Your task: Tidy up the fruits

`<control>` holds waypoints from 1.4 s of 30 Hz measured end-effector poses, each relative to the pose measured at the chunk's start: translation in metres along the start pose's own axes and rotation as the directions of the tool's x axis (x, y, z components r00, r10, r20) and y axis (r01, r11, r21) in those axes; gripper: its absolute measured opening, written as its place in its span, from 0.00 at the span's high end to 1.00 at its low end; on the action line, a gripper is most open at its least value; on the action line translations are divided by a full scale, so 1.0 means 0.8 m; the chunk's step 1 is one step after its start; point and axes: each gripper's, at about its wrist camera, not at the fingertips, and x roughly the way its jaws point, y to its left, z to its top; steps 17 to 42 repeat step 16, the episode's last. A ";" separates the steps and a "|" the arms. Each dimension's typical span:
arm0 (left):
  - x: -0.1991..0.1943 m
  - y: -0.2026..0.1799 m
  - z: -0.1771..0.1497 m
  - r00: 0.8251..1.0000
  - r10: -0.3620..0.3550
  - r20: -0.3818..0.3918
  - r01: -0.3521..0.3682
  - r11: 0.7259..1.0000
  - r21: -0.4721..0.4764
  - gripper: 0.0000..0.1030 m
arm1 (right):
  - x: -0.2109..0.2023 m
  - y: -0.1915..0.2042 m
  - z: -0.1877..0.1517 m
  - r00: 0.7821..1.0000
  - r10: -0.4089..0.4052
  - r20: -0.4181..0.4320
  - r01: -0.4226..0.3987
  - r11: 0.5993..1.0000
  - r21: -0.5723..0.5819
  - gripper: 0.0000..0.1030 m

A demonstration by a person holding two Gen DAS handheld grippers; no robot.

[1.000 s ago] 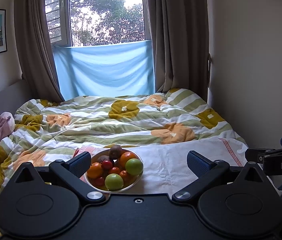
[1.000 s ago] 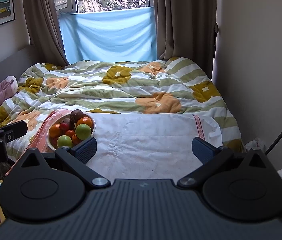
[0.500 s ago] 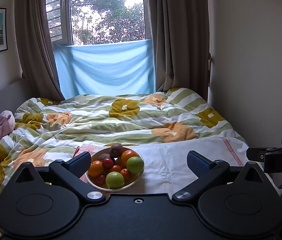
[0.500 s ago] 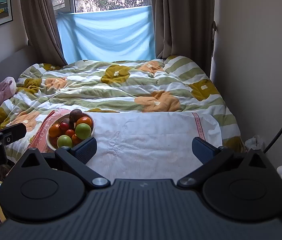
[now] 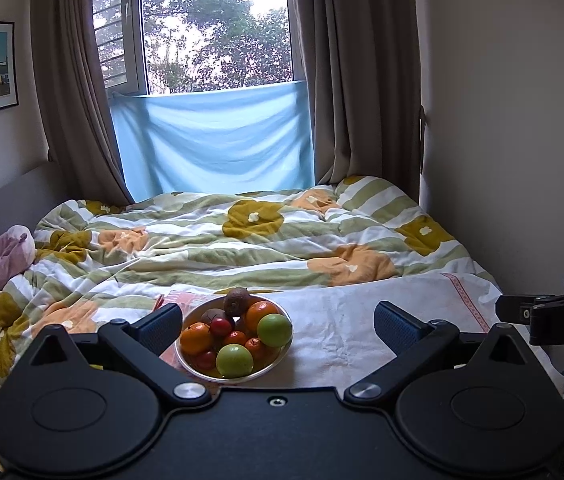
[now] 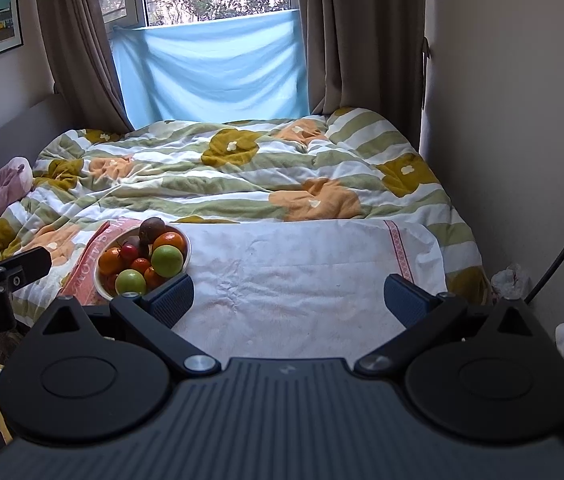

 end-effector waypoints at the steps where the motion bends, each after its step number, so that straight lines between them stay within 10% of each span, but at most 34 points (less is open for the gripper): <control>1: 0.000 0.000 0.000 1.000 0.002 0.002 -0.002 1.000 -0.001 0.00 | 0.001 -0.001 0.001 1.000 0.000 -0.001 0.000 1.000 0.001 0.00; 42: 0.006 0.013 -0.005 0.999 -0.046 -0.004 0.046 0.999 -0.023 0.00 | 0.011 0.010 0.001 1.000 -0.006 -0.011 0.007 1.000 0.016 0.00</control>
